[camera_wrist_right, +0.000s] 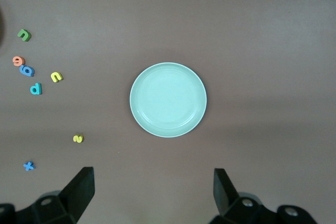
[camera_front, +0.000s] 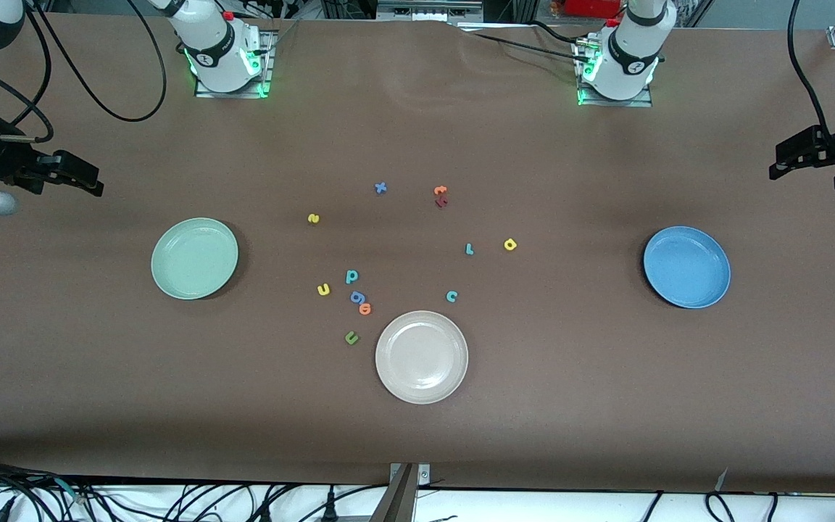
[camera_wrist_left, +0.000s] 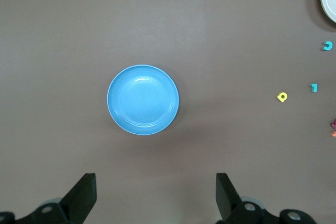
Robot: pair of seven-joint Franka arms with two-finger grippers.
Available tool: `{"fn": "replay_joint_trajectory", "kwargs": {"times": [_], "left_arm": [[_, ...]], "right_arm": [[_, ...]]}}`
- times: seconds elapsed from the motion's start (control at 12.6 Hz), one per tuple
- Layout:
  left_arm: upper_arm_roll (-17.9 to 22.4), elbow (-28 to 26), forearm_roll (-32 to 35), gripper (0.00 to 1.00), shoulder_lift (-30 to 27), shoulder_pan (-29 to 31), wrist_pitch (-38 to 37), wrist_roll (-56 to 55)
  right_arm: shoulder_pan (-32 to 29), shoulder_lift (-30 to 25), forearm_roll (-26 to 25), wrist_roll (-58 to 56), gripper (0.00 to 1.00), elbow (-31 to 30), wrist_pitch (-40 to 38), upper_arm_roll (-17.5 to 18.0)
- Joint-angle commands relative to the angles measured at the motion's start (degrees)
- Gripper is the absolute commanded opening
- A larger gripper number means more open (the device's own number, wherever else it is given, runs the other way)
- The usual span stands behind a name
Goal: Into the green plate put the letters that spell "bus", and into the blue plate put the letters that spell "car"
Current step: 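Move the right gripper to the yellow 2 beside the green plate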
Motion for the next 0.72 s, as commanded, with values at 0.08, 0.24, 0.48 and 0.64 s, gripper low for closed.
{"fn": "replay_joint_trajectory", "kwargs": {"times": [0.08, 0.24, 0.48, 0.64], "left_arm": [[0.13, 0.66, -0.68, 1.00, -0.45, 0.06, -0.44, 0.03], [0.22, 0.66, -0.68, 1.00, -0.80, -0.29, -0.53, -0.14], [0.14, 0.66, -0.68, 1.00, -1.06, -0.30, -0.53, -0.41], [0.22, 0.74, -0.77, 1.00, -1.15, -0.21, -0.44, -0.15]], "right_arm": [[0.33, 2.95, -0.45, -0.06, 1.00, 0.79, -0.11, 0.25], [2.34, 4.45, -0.45, -0.06, 1.00, 0.61, -0.10, 0.25], [7.26, 7.52, -0.27, 0.11, 1.00, 0.09, -0.10, 0.25], [11.92, 9.98, 0.25, 6.39, 1.00, -0.61, 1.20, 0.25]]}}
